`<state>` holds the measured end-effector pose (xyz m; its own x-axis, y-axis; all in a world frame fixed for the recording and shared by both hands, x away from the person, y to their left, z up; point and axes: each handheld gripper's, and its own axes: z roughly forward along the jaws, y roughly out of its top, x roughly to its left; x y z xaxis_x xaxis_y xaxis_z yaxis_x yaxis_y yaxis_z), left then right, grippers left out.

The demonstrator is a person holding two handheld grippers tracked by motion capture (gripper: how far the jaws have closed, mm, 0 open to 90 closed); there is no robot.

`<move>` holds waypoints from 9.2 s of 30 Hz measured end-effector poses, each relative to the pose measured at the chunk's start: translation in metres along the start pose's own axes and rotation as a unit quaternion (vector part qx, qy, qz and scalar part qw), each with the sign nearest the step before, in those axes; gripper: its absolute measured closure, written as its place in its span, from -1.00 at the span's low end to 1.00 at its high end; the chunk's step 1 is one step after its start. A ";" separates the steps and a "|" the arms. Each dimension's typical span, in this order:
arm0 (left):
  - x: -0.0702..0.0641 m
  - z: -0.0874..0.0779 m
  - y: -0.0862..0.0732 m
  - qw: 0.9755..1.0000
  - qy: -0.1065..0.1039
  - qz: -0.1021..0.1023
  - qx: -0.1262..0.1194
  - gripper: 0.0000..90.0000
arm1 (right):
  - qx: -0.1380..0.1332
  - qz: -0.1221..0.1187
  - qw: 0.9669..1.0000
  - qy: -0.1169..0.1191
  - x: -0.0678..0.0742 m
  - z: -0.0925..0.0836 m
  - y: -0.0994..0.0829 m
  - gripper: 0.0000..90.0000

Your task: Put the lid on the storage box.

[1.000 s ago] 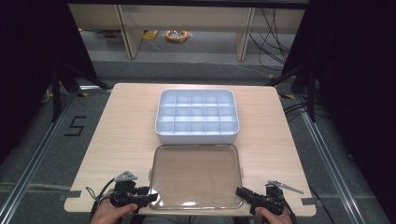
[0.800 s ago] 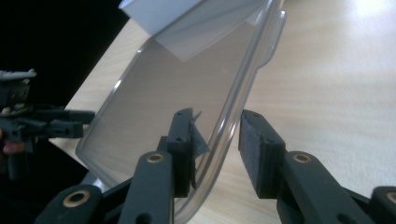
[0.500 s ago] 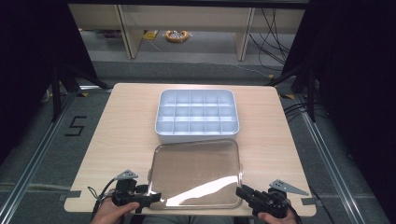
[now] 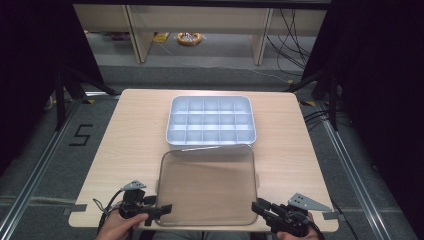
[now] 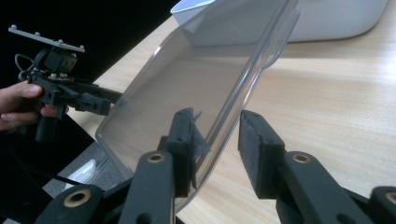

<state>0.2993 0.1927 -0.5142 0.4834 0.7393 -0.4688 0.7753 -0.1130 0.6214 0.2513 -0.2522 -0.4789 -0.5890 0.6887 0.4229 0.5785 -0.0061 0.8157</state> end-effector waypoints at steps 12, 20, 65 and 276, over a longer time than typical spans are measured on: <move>0.010 -0.001 0.000 0.999 -0.005 -0.038 -0.019 0.09 | 0.009 0.020 1.000 -0.013 -0.007 0.001 -0.002 0.50; 0.004 -0.010 0.002 0.997 -0.001 -0.011 -0.070 0.38 | 0.024 0.030 0.998 -0.052 -0.015 0.004 -0.004 0.52; 0.007 -0.015 0.074 0.990 0.044 0.063 -0.120 0.38 | 0.001 0.025 0.995 -0.097 -0.041 0.047 0.062 0.46; 0.019 0.021 0.155 0.988 0.059 0.005 -0.144 -0.29 | -0.043 0.067 0.985 -0.153 -0.102 0.095 0.138 -0.14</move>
<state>0.4375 0.1750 -0.4399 0.4267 0.8132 -0.3958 0.6153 0.0597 0.7860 0.4447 -0.2540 -0.4469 -0.3056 0.8639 0.4003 0.5820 -0.1633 0.7966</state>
